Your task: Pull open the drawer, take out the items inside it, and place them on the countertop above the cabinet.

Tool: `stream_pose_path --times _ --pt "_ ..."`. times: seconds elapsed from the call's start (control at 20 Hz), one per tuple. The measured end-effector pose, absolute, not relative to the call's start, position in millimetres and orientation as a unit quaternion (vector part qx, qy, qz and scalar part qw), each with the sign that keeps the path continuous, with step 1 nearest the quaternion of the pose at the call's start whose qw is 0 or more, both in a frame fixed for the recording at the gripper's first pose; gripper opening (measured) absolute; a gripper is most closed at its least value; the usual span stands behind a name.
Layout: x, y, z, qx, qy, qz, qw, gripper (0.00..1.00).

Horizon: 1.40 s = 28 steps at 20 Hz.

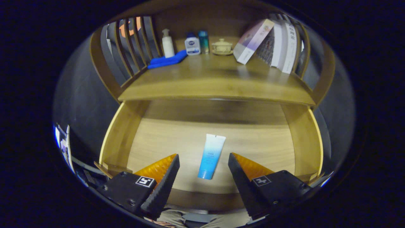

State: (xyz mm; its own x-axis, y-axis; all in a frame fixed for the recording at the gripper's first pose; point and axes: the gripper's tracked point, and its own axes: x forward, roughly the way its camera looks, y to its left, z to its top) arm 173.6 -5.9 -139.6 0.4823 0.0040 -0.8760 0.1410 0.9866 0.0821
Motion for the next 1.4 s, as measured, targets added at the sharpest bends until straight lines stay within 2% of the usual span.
stream_pose_path --times 0.3,0.5,0.65,0.75,1.15,1.4 --pt "181 -6 -179 0.096 0.593 -0.058 0.797 0.93" --pt "182 -9 -196 0.115 0.624 -0.076 0.769 0.8" --pt "181 -9 -206 0.111 0.641 -0.07 0.756 0.63" --pt "176 -10 -211 0.105 0.648 -0.07 0.751 0.58" --pt "175 -13 -196 0.071 0.625 -0.076 0.774 0.42" --pt "176 -9 -166 0.059 0.605 -0.065 0.791 0.41"
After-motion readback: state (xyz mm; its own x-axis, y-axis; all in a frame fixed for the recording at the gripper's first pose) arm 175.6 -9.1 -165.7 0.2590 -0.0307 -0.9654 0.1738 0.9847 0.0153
